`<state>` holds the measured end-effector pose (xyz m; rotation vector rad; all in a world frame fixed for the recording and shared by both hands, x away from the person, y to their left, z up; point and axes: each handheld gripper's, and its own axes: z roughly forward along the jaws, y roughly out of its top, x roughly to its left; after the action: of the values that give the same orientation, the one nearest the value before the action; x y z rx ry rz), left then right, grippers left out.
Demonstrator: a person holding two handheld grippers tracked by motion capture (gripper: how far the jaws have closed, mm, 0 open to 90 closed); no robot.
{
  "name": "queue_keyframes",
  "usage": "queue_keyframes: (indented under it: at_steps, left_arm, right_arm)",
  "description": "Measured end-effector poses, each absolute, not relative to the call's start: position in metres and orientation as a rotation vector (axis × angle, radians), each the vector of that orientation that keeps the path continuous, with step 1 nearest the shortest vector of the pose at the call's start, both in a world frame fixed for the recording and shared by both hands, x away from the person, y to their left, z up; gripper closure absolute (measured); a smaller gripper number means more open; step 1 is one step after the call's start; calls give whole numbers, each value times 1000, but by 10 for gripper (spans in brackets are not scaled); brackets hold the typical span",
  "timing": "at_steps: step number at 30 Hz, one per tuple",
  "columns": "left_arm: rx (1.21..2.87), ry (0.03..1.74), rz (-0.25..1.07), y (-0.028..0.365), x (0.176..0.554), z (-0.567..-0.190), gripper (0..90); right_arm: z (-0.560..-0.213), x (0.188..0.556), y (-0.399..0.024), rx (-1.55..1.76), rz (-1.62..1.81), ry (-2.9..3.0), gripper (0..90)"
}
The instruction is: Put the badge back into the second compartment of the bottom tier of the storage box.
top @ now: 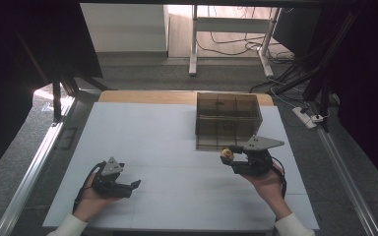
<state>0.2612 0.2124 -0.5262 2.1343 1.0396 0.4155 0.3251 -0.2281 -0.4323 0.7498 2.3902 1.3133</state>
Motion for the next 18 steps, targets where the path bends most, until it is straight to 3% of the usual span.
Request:
queue_keyframes:
  at_steps: [18]
  left_arm:
    - [2134,1041,415,212,261,-526,119]
  right_arm:
    - [-434,328,-227,752,1319,2387,471]
